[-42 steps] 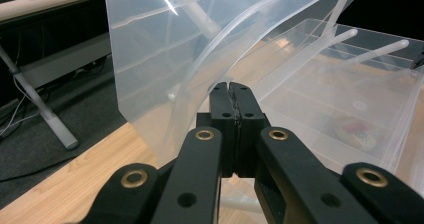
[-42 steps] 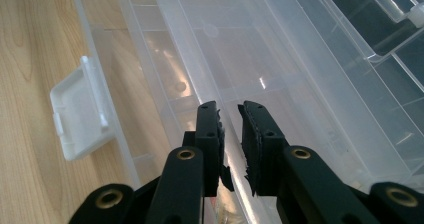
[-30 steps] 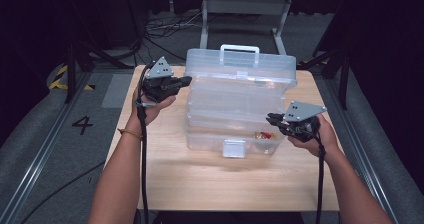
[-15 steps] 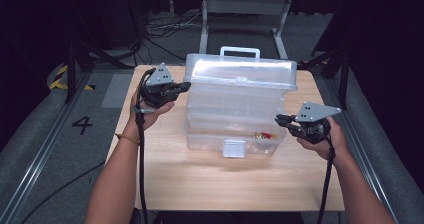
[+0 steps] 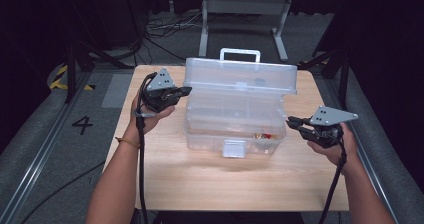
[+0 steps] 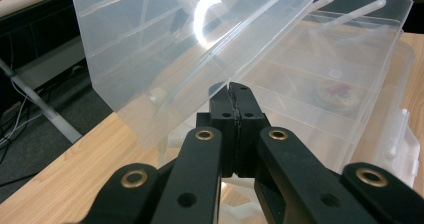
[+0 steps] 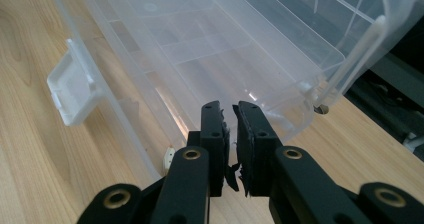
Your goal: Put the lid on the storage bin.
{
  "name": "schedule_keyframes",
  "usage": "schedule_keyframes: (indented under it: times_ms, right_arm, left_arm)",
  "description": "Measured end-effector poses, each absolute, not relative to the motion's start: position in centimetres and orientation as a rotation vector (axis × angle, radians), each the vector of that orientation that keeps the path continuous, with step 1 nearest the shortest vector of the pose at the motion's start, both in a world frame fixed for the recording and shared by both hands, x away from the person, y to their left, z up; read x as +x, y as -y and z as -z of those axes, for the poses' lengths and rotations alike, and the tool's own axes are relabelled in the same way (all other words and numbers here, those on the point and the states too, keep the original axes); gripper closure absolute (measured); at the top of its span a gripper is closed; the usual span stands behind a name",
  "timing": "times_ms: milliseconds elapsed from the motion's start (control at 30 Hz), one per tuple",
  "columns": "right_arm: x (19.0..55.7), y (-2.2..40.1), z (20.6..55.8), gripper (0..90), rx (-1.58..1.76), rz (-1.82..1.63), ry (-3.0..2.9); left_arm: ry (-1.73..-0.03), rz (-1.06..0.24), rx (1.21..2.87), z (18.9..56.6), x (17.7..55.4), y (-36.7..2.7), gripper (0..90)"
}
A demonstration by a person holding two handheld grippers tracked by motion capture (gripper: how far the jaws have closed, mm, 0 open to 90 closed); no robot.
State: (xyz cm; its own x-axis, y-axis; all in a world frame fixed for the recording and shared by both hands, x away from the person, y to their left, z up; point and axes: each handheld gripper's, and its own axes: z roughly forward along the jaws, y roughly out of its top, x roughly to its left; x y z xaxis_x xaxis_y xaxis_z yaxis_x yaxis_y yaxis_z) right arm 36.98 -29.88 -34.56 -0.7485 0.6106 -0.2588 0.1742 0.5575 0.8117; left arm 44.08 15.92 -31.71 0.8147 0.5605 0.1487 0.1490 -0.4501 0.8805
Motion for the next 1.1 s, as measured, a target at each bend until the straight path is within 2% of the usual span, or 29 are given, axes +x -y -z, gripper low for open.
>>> schedule_keyframes:
  times_ms: [367, 1100]
  right_arm:
    - [36.7, 31.3, 35.4, 81.2, 0.692, -1.114, -2.259]
    - [36.7, 31.2, 36.3, 80.4, 0.697, -1.100, -2.295]
  left_arm:
    - [-0.524, -0.534, 1.997, 32.3, 42.9, -15.8, 90.0]
    - [-0.519, -0.527, 2.073, 34.1, 40.8, -15.5, 90.0]
